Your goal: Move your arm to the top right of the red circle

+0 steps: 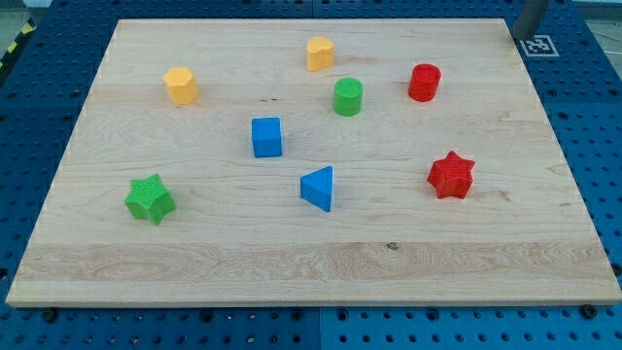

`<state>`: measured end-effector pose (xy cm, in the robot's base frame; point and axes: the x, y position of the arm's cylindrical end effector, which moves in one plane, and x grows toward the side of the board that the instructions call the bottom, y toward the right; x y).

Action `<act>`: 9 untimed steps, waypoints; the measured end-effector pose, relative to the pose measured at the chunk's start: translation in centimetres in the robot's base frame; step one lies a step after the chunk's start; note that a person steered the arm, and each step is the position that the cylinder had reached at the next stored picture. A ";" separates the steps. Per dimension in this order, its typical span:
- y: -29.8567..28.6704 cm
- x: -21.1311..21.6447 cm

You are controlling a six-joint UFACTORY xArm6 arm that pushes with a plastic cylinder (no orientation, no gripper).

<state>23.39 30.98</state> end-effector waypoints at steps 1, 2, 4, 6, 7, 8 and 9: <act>-0.7 0.0; -2.4 0.0; -5.1 0.0; -6.1 0.0; -6.9 0.0; -7.0 0.0; -7.8 0.0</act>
<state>23.40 23.23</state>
